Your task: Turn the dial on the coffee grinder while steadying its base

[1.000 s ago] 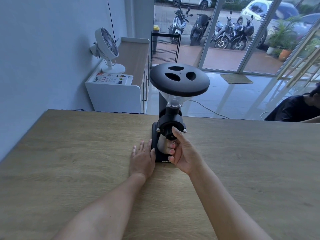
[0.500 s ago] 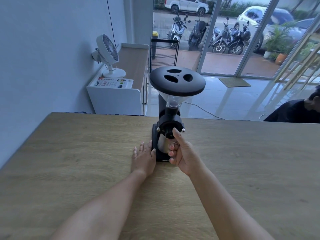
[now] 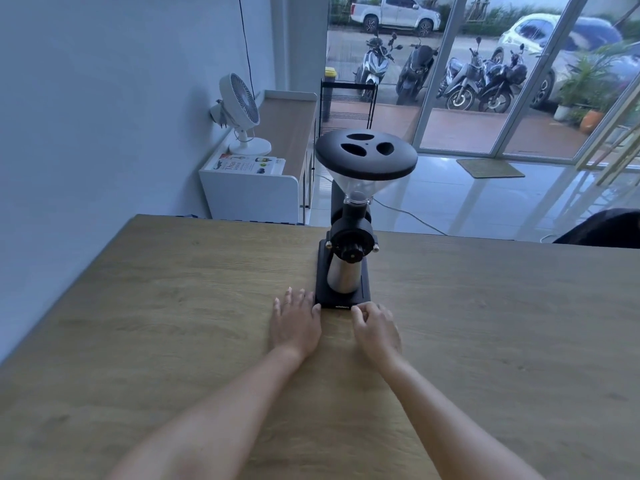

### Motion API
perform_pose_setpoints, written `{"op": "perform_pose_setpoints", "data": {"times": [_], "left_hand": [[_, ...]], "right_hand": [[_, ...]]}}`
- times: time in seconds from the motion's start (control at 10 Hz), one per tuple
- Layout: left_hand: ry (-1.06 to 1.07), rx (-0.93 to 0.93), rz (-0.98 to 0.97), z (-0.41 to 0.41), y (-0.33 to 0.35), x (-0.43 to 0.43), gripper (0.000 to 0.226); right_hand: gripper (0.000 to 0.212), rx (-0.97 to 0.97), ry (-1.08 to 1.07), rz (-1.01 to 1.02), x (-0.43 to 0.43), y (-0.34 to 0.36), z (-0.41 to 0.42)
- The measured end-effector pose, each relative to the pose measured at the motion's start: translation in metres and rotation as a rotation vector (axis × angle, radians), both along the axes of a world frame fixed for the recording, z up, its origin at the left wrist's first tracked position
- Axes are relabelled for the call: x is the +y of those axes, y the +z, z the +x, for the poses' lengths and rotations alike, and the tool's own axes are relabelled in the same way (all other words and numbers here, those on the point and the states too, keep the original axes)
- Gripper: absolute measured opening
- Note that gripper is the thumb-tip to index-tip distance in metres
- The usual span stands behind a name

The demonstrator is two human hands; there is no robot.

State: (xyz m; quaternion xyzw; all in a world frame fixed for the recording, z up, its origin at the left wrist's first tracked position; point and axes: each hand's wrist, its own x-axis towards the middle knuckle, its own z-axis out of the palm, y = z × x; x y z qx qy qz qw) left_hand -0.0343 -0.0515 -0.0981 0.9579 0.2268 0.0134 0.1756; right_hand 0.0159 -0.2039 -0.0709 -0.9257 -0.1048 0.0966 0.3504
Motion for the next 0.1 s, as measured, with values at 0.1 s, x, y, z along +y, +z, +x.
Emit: {"op": "perform_pose_setpoints", "data": {"times": [0.1], "left_hand": [[-0.036, -0.02, 0.089, -0.0193, -0.0042, -0.011, 0.053]], "right_hand": [[0.037, -0.163, 0.088, -0.227, 0.0, -0.0152, -0.0102]]}}
